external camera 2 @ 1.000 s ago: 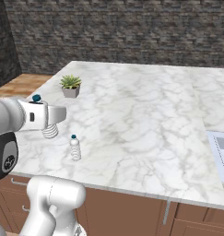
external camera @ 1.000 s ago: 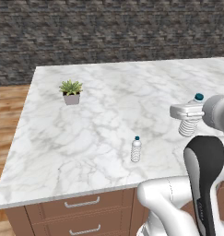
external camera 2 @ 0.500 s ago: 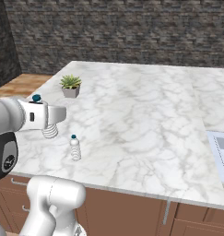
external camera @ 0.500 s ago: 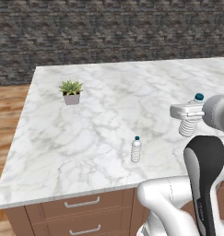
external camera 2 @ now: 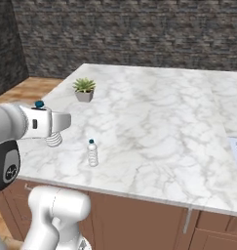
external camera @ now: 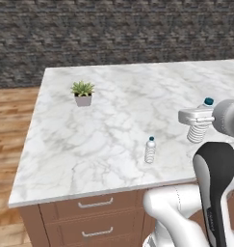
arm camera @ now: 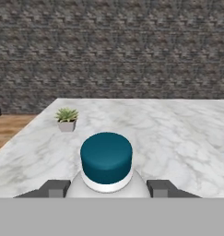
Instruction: Take the bottled waters from the counter and place them in the freezer to freeze. Close the freezer door after placing the bottles.
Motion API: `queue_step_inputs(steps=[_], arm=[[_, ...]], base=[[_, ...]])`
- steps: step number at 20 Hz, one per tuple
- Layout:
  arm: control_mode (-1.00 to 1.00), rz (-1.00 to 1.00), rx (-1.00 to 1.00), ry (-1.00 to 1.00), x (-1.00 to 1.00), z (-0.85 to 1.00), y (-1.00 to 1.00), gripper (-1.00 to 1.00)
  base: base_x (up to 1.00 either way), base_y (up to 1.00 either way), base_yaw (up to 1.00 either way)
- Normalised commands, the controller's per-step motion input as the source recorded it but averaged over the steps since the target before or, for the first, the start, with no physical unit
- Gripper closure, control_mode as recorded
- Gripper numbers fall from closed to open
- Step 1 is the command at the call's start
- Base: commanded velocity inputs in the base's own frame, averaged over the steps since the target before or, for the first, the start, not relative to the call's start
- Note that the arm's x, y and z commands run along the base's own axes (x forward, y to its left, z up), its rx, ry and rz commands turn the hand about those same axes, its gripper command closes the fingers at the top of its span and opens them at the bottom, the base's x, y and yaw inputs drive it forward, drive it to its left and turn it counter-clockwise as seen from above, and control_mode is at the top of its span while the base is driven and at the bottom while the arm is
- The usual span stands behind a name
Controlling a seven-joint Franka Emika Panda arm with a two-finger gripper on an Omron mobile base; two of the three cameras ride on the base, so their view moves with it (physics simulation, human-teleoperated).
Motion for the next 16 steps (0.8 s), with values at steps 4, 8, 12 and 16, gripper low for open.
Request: queue_step_inputs(steps=[4, 8, 12, 16], arm=[[1.0, 0.0, 0.0, 0.0, 0.0, 0.0, 0.0, 1.0], [1.0, 0.0, 0.0, 0.0, 0.0, 0.0, 0.0, 1.0], [1.0, 0.0, 0.0, 0.0, 0.0, 0.0, 0.0, 1.0], [1.0, 0.0, 0.0, 0.0, 0.0, 0.0, 0.0, 1.0]], base=[[-0.39, 0.61, 0.12], [-0.33, 0.76, 0.12], [-0.24, 0.83, 0.13], [-0.16, 0.93, 0.15]])
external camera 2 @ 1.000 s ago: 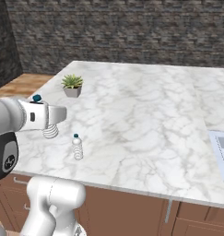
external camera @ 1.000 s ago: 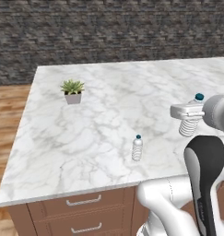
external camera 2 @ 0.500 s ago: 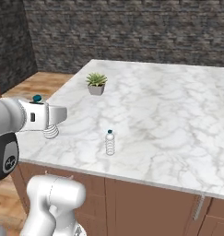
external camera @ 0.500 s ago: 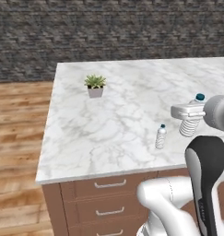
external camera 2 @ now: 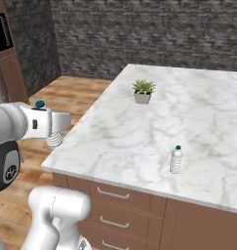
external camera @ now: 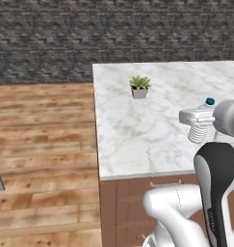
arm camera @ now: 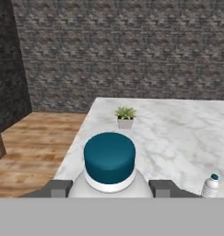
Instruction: Take the bottled waters from the counter and place them in the freezer to freeze. Close the freezer door after placing the bottles.
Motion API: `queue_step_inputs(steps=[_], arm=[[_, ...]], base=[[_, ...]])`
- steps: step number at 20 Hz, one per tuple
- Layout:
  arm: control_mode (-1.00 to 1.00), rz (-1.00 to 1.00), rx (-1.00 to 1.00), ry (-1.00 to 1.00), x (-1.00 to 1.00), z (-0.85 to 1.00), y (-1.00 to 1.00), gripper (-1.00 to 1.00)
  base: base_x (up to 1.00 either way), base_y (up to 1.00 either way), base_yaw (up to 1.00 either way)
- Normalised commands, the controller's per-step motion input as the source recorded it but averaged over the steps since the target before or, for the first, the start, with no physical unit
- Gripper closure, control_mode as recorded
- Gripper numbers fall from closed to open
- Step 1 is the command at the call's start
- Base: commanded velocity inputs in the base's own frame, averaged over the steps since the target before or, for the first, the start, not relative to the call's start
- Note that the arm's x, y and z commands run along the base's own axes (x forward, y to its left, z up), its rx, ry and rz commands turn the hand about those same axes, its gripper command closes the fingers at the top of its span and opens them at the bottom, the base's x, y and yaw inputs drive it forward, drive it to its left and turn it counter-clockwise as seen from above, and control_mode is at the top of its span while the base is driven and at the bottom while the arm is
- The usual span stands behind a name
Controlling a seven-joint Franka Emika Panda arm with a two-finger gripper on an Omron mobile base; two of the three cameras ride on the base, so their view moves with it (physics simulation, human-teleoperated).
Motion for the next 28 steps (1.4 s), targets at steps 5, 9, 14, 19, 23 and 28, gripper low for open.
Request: queue_step_inputs(steps=[5, 9, 14, 19, 23, 28], arm=[[1.0, 0.0, 0.0, 0.0, 0.0, 0.0, 0.0, 1.0], [1.0, 0.0, 0.0, 0.0, 0.0, 0.0, 0.0, 1.0], [1.0, 0.0, 0.0, 0.0, 0.0, 0.0, 0.0, 1.0], [1.0, 0.0, 0.0, 0.0, 0.0, 0.0, 0.0, 1.0], [1.0, 0.0, 0.0, 0.0, 0.0, 0.0, 0.0, 1.0], [1.0, 0.0, 0.0, 0.0, 0.0, 0.0, 0.0, 1.0]], base=[[-0.05, 1.0, 0.17], [0.0, 1.0, 0.17], [0.0, 0.98, 0.15], [0.0, 0.99, 0.12], [0.05, 0.86, 0.13], [0.2, 0.54, 0.14]])
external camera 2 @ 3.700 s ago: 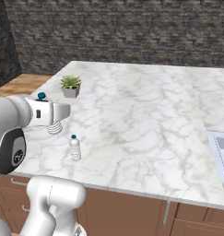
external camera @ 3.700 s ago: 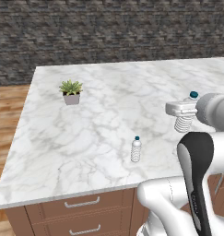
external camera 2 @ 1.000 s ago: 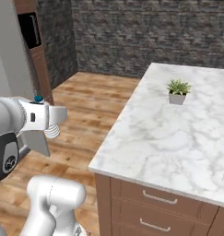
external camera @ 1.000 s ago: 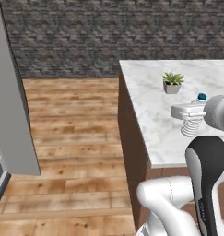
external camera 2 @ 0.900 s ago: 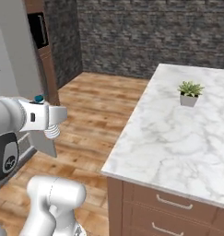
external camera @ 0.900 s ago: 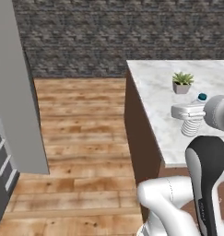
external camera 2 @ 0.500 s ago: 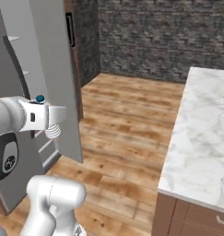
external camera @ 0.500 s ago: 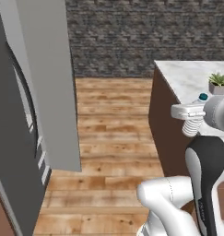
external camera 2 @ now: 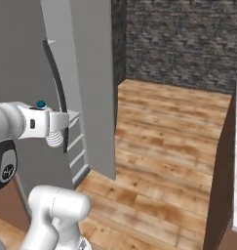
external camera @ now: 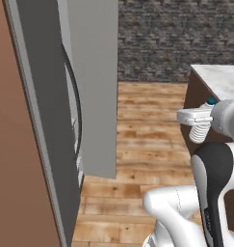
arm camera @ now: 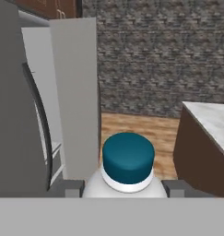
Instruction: Take the bottled waters from the counter and place them in the freezer to freeze. Close the freezer door after placing the bottles.
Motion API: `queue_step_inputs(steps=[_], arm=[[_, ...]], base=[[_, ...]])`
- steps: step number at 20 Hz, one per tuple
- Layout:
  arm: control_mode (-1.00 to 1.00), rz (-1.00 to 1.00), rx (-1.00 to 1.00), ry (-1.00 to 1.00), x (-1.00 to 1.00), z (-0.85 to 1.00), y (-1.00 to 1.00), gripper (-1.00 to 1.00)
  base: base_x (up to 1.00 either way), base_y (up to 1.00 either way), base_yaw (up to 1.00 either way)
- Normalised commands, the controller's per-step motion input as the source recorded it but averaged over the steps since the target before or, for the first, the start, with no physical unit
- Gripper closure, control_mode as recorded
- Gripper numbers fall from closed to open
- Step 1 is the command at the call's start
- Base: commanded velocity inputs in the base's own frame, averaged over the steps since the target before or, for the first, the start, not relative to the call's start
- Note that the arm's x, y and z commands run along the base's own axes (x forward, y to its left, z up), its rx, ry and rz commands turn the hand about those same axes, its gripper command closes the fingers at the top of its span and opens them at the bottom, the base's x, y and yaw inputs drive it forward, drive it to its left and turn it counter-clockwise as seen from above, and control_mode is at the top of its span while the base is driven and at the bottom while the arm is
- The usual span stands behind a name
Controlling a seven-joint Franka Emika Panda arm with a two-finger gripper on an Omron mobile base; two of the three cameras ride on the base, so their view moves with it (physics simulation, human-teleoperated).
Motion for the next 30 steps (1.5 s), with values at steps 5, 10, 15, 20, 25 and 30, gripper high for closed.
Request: queue_step_inputs(steps=[5, 10, 15, 20, 25, 30], arm=[[1.0, 0.0, 0.0, 0.0, 0.0, 0.0, 0.0, 1.0], [1.0, 0.0, 0.0, 0.0, 0.0, 0.0, 0.0, 1.0], [1.0, 0.0, 0.0, 0.0, 0.0, 0.0, 0.0, 1.0], [1.0, 0.0, 0.0, 0.0, 0.0, 0.0, 0.0, 1.0], [1.0, 0.0, 0.0, 0.0, 0.0, 0.0, 0.0, 1.0], [1.0, 0.0, 0.0, 0.0, 0.0, 0.0, 0.0, 1.0]], base=[[0.41, 0.22, 0.17], [0.52, 0.0, 0.19], [0.58, 0.0, 0.25], [0.66, 0.0, 0.28], [0.59, 0.0, 0.34], [0.27, -0.34, 0.33]])
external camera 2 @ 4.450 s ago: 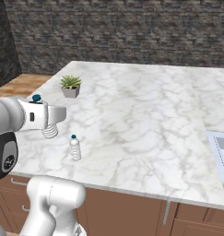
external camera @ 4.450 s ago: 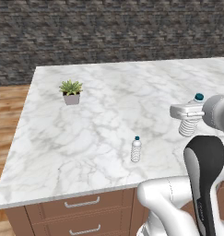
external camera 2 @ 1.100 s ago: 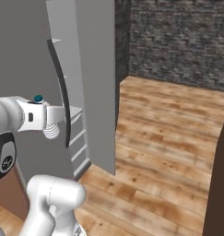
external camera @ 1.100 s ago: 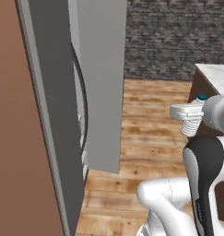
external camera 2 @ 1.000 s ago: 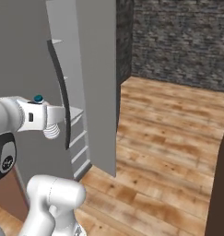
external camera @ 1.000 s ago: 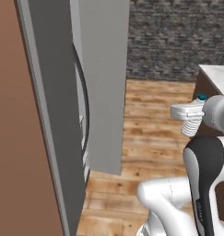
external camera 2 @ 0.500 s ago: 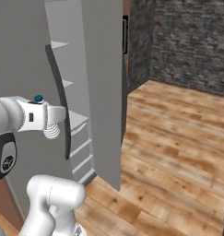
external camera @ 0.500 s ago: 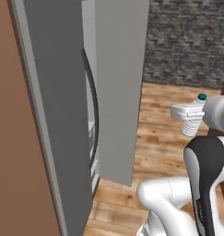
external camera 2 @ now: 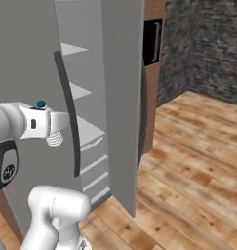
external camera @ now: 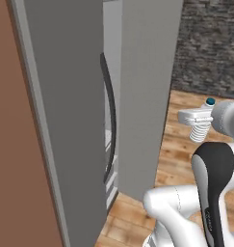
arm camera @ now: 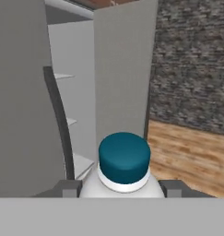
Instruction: Take the bottled waters from the counter and place them in the freezer to freeze. Close the freezer door after placing the bottles.
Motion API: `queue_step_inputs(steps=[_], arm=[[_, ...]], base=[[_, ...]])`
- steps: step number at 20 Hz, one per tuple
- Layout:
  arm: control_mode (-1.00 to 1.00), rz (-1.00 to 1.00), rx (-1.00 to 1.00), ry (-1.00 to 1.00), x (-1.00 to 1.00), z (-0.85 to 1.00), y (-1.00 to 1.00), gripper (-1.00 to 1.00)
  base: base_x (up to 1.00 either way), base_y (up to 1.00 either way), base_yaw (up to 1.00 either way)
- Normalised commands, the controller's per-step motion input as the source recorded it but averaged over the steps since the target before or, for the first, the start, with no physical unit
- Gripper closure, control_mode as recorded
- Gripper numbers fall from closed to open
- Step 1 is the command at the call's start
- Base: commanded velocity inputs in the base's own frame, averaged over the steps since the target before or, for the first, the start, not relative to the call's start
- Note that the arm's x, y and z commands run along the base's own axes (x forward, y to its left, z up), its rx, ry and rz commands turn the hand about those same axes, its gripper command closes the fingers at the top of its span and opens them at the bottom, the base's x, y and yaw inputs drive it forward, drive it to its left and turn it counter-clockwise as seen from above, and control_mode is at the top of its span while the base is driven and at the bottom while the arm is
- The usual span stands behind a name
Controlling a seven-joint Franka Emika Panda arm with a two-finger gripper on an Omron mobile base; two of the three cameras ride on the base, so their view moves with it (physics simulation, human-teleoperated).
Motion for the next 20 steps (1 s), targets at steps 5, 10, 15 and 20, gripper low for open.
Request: queue_step_inputs(steps=[5, 10, 15, 20], arm=[[1.0, 0.0, 0.0, 0.0, 0.0, 0.0, 0.0, 1.0], [1.0, 0.0, 0.0, 0.0, 0.0, 0.0, 0.0, 1.0], [1.0, 0.0, 0.0, 0.0, 0.0, 0.0, 0.0, 1.0], [1.0, 0.0, 0.0, 0.0, 0.0, 0.0, 0.0, 1.0]], base=[[0.07, 0.01, 0.27], [0.31, -0.2, 0.52], [0.0, 0.03, 0.49], [0.07, -0.13, 0.52]])
